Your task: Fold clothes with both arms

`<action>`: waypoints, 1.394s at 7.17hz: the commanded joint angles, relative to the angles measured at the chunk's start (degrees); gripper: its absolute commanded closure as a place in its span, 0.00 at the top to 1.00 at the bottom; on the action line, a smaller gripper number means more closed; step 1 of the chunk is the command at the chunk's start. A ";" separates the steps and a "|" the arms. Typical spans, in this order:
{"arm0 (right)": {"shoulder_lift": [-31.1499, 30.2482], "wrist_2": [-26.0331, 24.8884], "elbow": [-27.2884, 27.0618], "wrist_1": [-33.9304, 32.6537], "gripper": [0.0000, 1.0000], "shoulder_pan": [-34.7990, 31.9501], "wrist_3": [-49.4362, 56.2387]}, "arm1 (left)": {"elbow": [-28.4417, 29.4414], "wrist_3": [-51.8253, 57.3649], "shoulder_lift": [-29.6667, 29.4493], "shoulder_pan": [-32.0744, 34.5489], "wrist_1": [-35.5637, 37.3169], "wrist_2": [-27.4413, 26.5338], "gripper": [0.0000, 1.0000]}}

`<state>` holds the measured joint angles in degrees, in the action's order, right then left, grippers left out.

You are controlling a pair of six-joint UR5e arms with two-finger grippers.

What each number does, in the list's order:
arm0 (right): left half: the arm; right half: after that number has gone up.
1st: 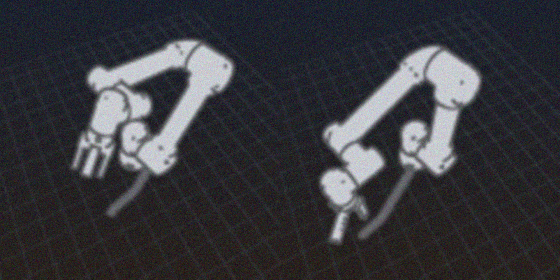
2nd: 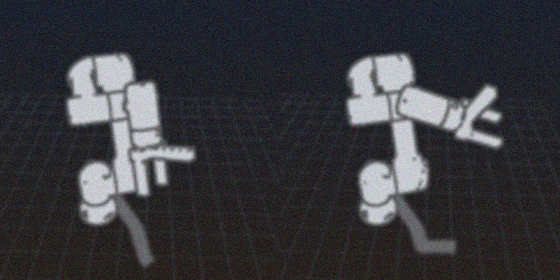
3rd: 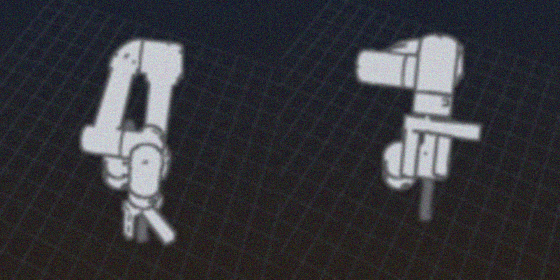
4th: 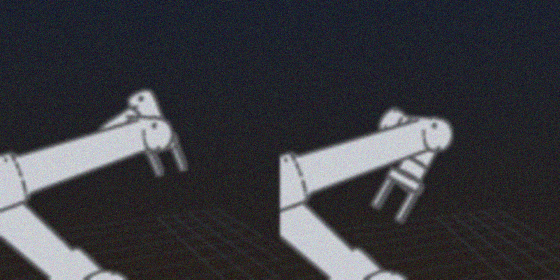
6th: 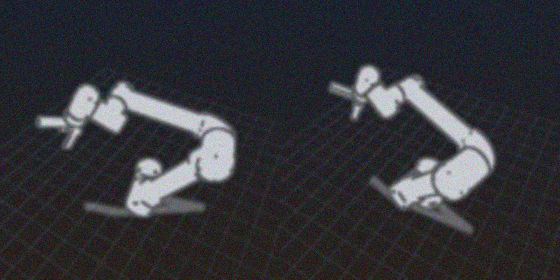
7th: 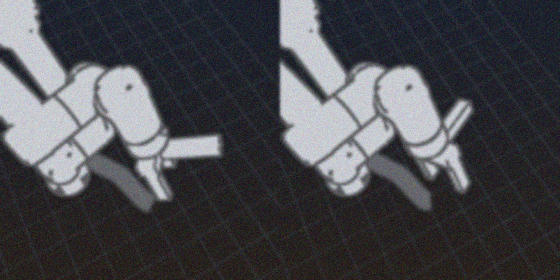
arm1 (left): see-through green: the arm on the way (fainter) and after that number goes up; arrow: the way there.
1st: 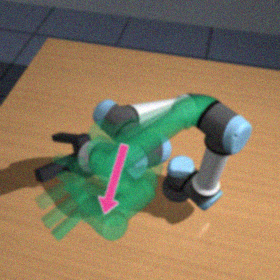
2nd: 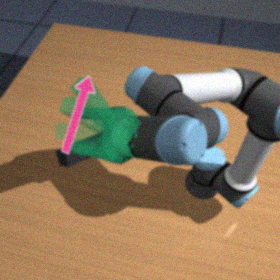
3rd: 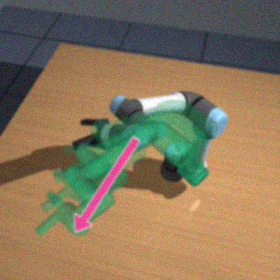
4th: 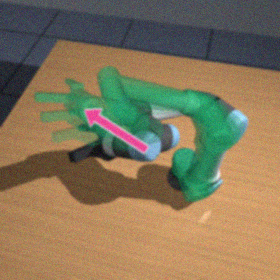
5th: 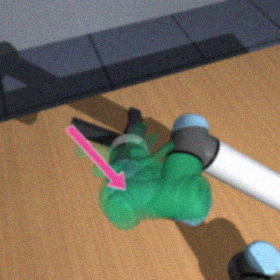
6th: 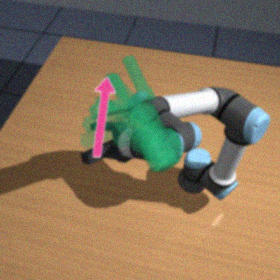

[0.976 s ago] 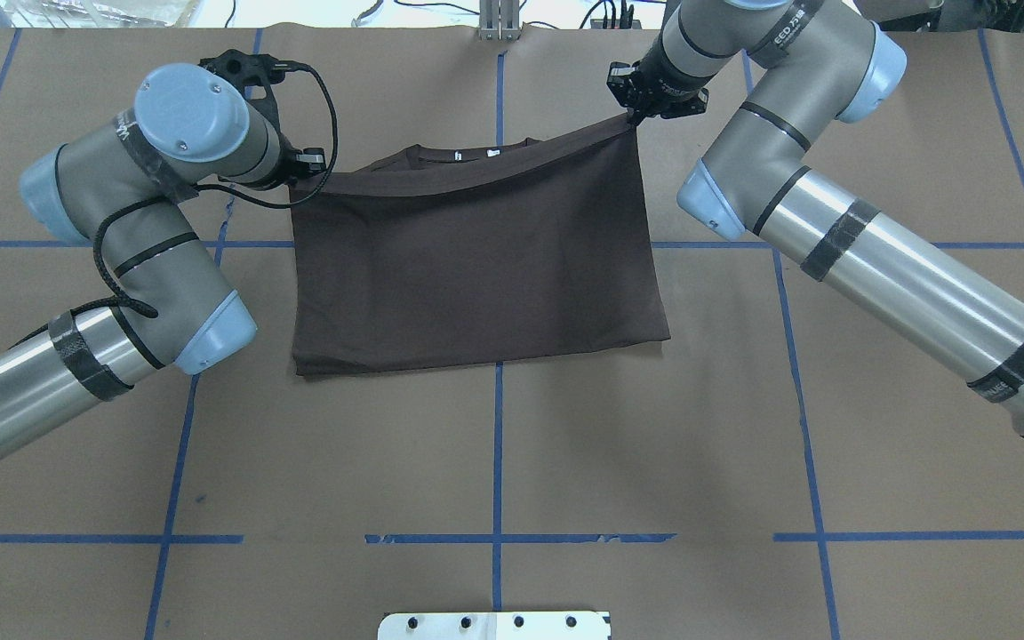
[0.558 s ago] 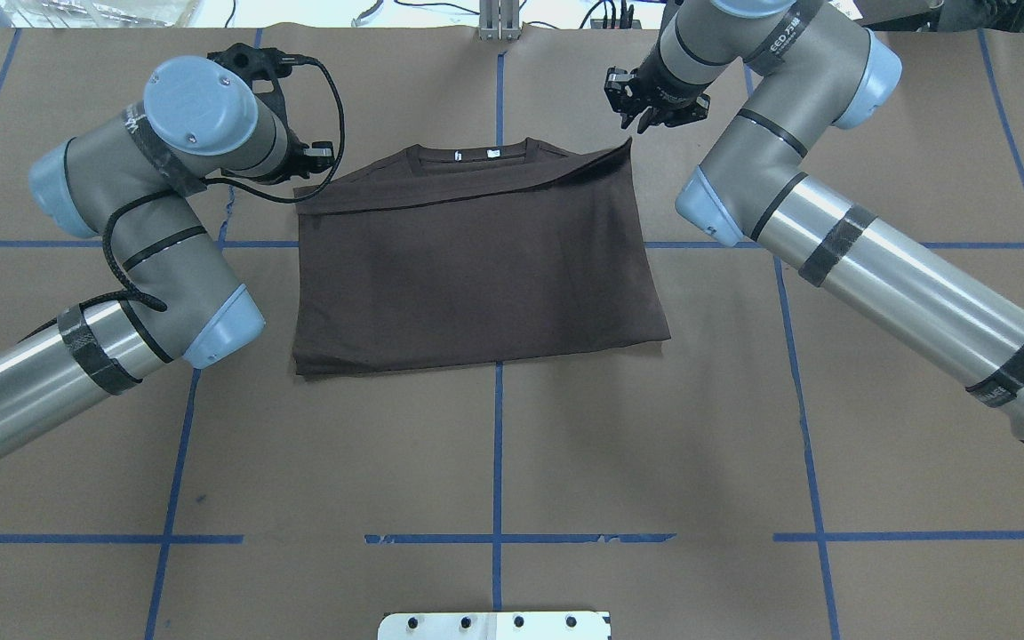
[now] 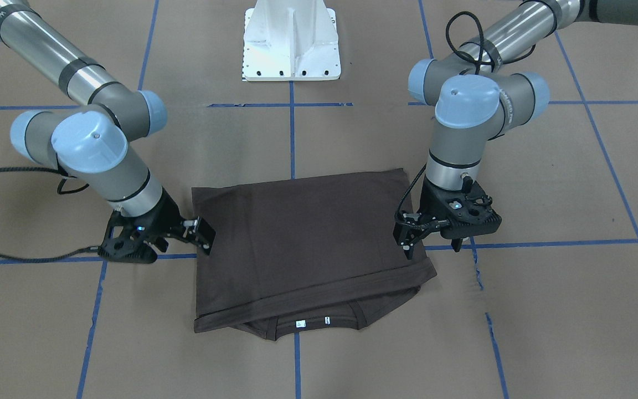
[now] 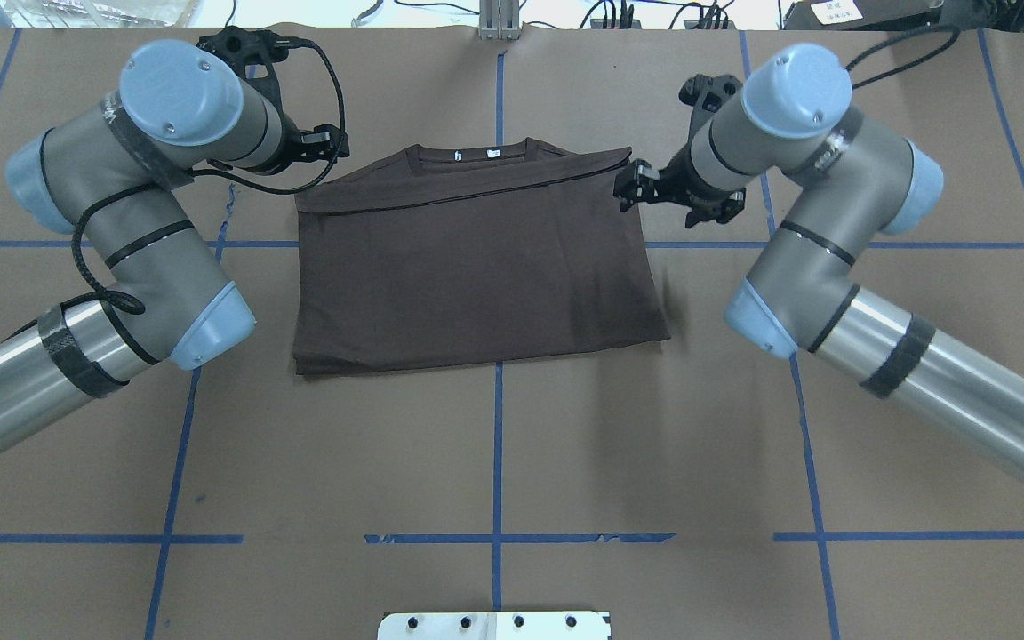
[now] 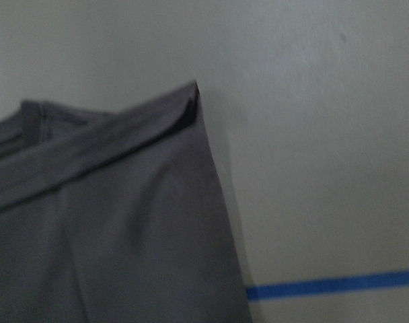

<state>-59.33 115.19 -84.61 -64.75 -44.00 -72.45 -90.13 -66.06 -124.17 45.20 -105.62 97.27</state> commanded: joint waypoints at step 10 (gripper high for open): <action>-10.28 0.03 -10.83 -0.20 0.00 8.50 -0.86 | -7.95 -0.04 2.44 0.07 2.61 3.19 1.00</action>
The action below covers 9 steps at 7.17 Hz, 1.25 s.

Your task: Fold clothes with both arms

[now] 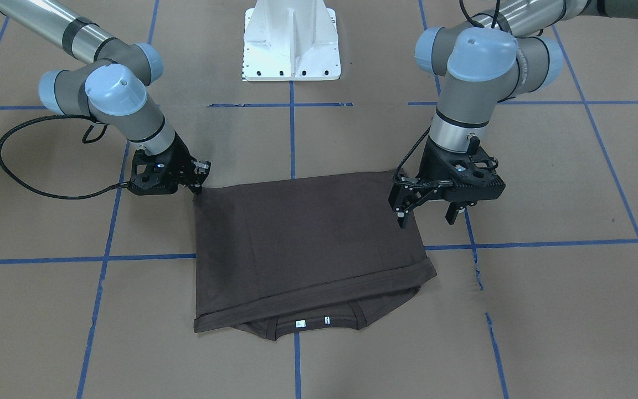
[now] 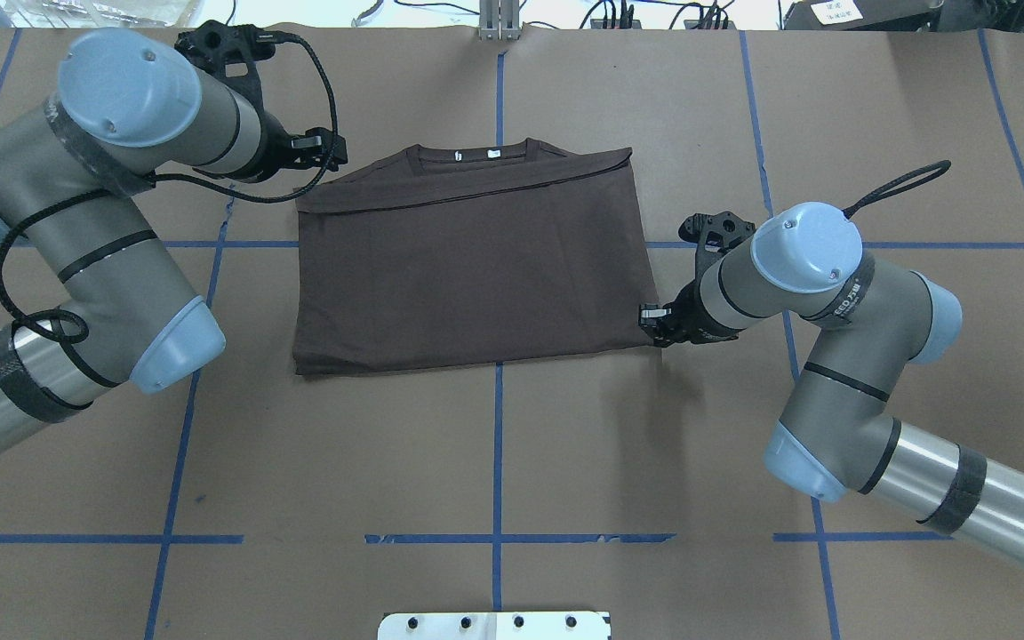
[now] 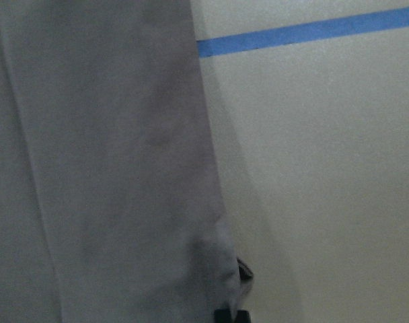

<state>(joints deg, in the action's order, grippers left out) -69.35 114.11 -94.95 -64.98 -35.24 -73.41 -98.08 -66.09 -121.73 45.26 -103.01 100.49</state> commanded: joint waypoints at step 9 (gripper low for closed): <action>-29.09 -1.15 -37.49 -9.03 1.00 26.73 -18.08 | -8.42 -5.44 0.00 -1.66 6.74 5.56 1.00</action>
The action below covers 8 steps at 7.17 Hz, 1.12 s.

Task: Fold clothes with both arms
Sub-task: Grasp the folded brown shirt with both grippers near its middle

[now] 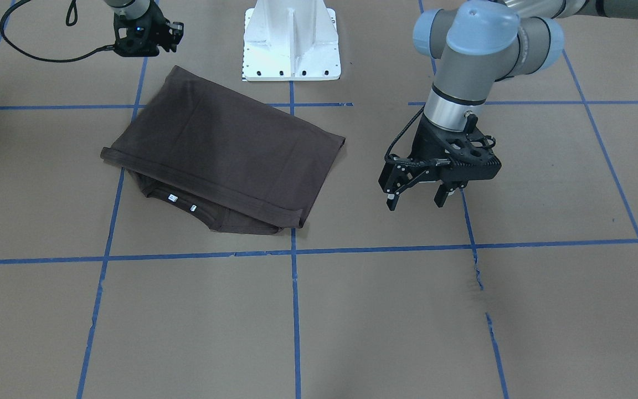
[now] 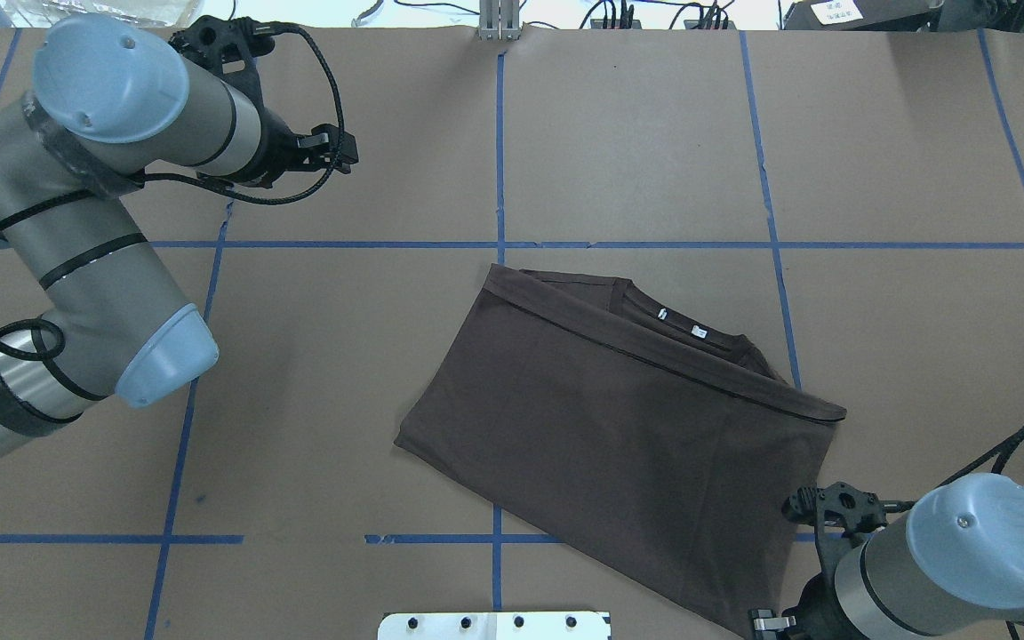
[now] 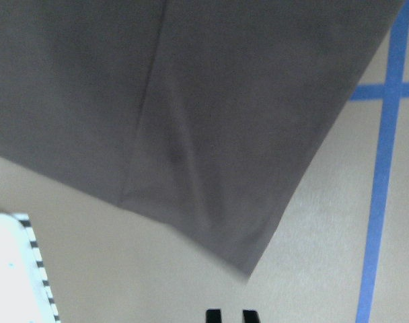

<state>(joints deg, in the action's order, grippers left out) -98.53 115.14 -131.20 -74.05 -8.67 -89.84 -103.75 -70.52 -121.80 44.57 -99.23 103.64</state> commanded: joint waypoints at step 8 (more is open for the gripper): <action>15.83 -2.02 4.11 -0.57 1.00 -21.30 -1.48 | 2.24 -36.44 0.86 -26.81 2.12 -9.33 0.94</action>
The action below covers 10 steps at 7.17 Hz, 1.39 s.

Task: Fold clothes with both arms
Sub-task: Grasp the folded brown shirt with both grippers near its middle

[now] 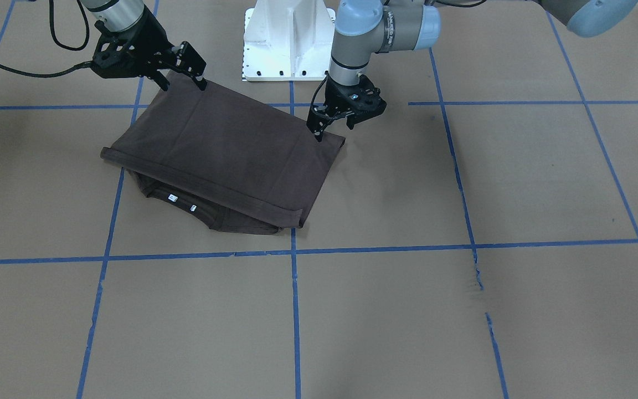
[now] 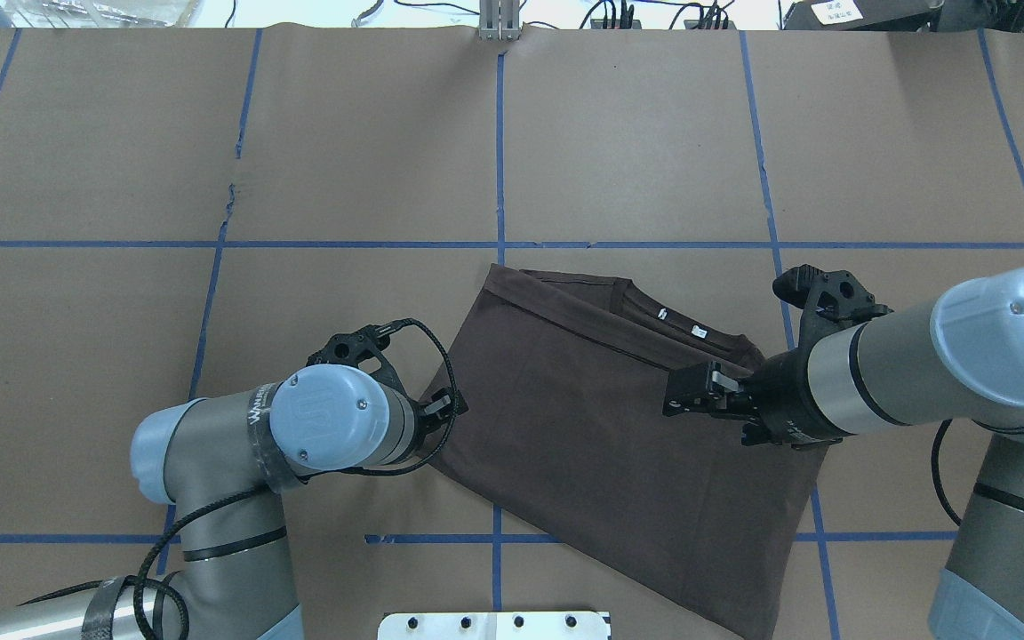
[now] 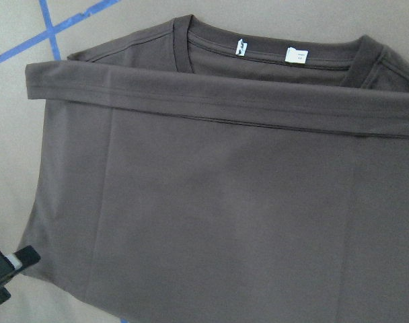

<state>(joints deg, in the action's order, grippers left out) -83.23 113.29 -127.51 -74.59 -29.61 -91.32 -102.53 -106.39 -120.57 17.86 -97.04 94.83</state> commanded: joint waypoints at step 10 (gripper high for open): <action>0.78 0.18 0.34 -0.03 1.00 -1.41 0.18 | 0.92 3.64 -0.19 6.20 0.18 -0.08 0.00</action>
<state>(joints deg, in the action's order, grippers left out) -82.44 113.43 -127.18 -74.62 -30.82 -91.14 -101.93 -103.21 -120.79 21.81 -96.90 94.65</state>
